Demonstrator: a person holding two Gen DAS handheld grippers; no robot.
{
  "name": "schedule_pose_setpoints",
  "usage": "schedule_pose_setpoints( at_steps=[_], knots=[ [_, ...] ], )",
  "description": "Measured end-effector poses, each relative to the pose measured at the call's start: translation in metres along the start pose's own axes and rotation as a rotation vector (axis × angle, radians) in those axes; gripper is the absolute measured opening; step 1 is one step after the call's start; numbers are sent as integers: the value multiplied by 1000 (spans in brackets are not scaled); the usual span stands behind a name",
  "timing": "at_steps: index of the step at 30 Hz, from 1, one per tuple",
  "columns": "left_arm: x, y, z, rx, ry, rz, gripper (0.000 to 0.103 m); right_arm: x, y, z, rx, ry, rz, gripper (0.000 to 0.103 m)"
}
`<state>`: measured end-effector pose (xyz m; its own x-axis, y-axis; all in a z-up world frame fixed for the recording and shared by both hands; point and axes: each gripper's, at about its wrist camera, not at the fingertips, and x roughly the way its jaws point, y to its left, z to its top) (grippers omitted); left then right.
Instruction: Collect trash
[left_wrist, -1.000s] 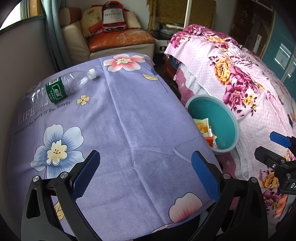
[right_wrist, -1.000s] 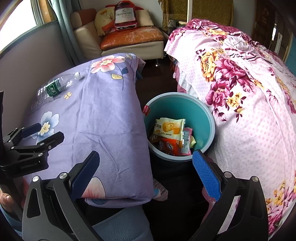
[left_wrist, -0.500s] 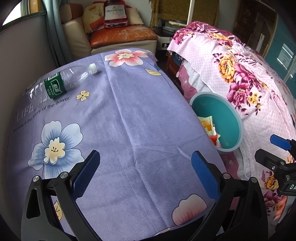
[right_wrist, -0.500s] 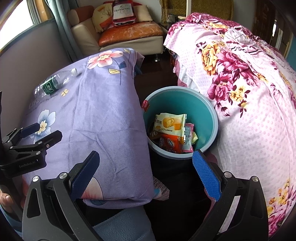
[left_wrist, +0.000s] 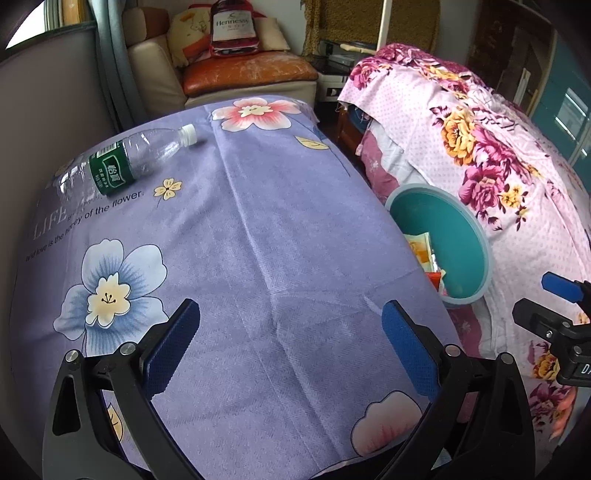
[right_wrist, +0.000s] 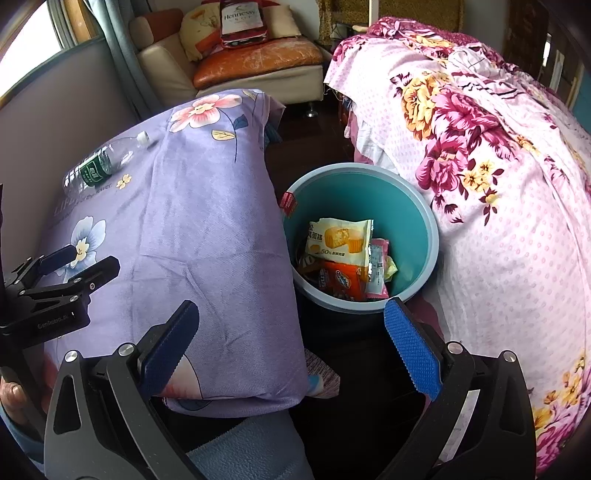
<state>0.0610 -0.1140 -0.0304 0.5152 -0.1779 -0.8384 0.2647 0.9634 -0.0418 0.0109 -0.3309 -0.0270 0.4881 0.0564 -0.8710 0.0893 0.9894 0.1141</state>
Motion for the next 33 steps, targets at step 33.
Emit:
schedule_pose_setpoints(
  at_steps=[33],
  knots=[
    [0,2,0,4,-10,9,99,0,2,0,-5,-2,-10,96]
  ],
)
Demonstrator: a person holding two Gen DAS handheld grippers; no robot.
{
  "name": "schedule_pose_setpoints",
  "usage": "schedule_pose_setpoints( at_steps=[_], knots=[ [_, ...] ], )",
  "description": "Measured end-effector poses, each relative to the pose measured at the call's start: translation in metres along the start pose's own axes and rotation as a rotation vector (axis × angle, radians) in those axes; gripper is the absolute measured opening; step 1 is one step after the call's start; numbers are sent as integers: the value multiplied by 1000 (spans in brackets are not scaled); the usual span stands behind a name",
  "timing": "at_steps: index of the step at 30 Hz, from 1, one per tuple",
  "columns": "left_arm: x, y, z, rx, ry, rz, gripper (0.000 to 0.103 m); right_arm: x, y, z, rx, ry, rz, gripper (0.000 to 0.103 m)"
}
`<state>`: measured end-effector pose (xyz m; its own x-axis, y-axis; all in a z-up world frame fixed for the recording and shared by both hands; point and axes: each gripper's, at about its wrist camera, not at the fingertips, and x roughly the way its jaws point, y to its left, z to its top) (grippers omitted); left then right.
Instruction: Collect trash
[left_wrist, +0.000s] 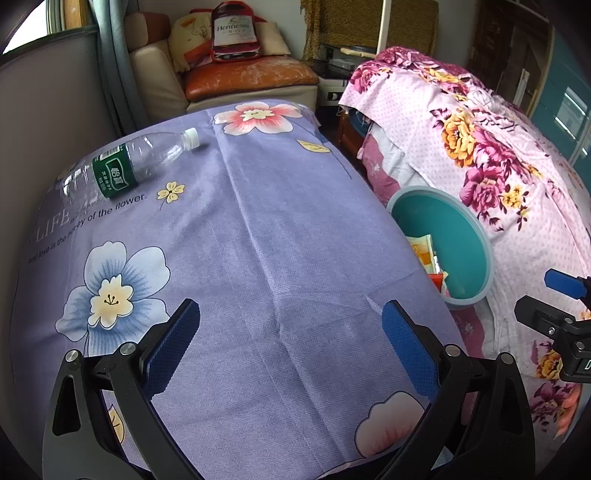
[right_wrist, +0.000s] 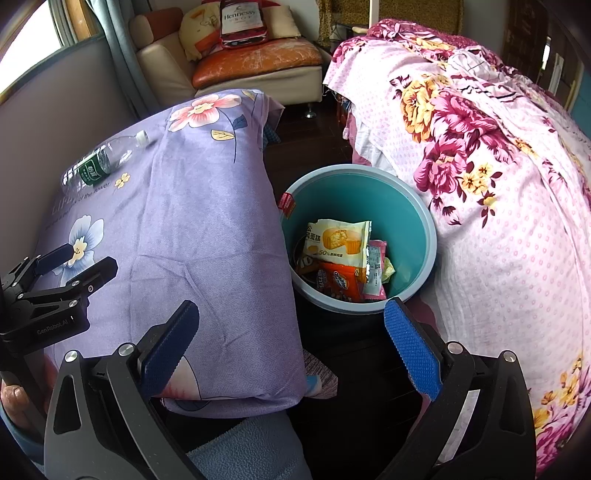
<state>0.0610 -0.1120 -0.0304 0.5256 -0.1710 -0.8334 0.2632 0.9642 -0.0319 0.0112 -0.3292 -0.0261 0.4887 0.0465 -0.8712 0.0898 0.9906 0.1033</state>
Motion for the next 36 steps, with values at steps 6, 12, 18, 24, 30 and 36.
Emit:
schedule_pose_setpoints(
  at_steps=[6,12,18,24,30,36],
  knots=[
    [0,0,0,0,-1,0,99,0,2,1,-6,2,-1,96],
    [0,0,0,1,0,0,99,0,2,1,-8,3,-2,96],
    [0,0,0,0,0,1,99,0,3,2,-7,2,-2,96],
    [2,6,-1,-7,10,2,99,0,3,3,-9,3,-3,96],
    [3,5,-1,-7,11,3,99,-1,3,5,-9,5,-4,96],
    [4,5,-1,-6,12,5,99,0,3,6,-10,6,-4,96]
  ],
)
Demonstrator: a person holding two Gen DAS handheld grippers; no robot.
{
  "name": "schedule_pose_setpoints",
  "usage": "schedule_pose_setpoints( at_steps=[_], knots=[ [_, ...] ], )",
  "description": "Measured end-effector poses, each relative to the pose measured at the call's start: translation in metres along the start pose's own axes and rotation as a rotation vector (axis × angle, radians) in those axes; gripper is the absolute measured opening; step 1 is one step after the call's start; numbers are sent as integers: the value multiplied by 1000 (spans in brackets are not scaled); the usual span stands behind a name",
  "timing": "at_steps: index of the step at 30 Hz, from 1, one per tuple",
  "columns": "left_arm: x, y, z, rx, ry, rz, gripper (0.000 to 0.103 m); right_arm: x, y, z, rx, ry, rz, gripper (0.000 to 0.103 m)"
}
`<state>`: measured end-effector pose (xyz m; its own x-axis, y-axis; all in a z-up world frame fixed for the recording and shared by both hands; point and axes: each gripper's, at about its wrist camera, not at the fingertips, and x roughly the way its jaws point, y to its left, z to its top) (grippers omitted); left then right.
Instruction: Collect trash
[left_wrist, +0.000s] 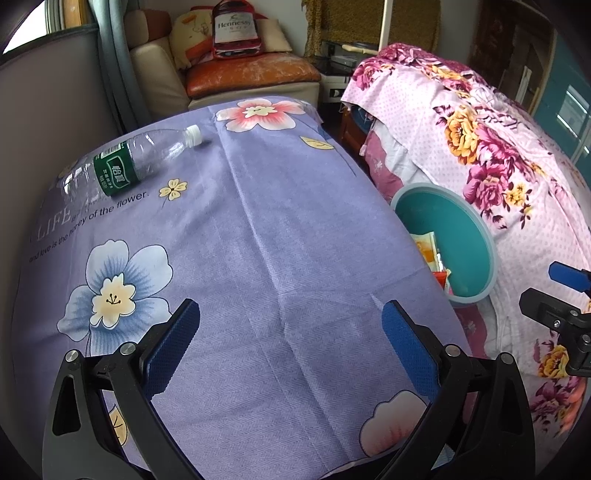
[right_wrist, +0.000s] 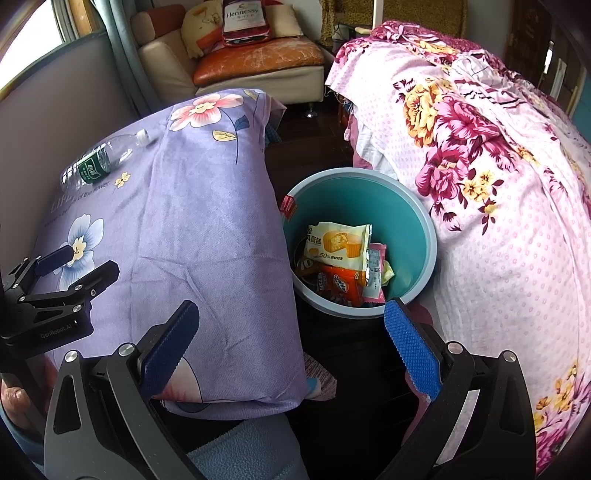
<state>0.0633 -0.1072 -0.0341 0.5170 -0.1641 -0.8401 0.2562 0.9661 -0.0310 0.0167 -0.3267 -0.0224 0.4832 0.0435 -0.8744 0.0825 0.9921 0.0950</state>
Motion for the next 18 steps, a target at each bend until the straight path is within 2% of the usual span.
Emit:
schedule_pose_setpoints(
  at_steps=[18],
  knots=[
    [0,0,-1,1,-4,2,99,0,-3,-1,4,-2,-3,96]
  ],
)
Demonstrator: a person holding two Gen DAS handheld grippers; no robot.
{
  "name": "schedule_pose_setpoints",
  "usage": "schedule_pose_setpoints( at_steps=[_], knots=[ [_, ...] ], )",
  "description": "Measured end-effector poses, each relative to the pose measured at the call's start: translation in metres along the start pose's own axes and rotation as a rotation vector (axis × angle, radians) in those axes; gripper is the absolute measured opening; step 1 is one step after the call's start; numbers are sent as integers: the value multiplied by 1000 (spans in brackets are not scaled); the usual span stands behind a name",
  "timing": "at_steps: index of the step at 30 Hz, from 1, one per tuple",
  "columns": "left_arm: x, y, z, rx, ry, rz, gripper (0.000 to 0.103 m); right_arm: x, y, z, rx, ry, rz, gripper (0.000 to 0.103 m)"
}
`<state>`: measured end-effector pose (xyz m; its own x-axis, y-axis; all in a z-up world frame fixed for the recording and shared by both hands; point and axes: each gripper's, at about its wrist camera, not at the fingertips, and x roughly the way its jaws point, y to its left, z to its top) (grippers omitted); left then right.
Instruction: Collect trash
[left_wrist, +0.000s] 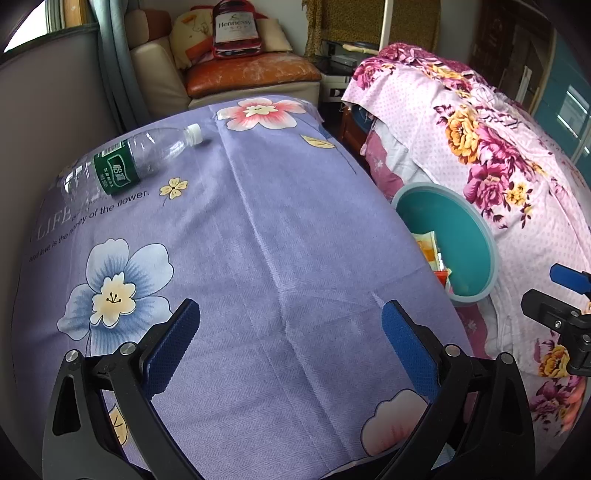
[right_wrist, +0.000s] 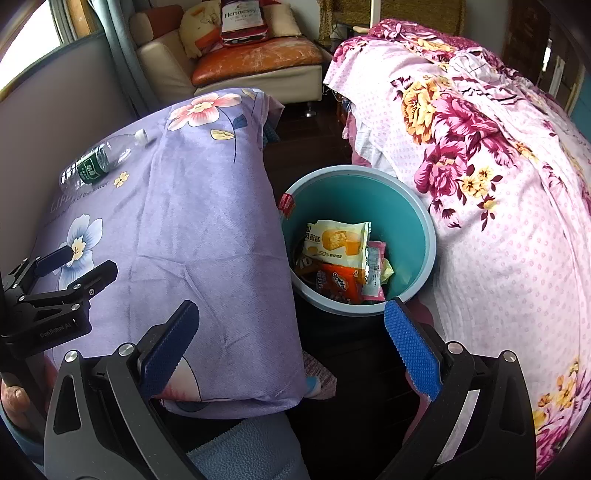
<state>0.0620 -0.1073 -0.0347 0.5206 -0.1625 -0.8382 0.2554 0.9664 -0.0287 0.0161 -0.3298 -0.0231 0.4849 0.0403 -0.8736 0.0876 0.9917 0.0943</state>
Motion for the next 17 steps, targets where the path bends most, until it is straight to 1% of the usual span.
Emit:
schedule_pose_setpoints(
  at_steps=[10,17],
  knots=[
    [-2,1,-2,4,-9,12,99,0,-1,-4,-2,-3,-2,96],
    [-4,5,-1,-16,-2,1,99,-3,1,-4,0,-10,-13,96]
  ],
)
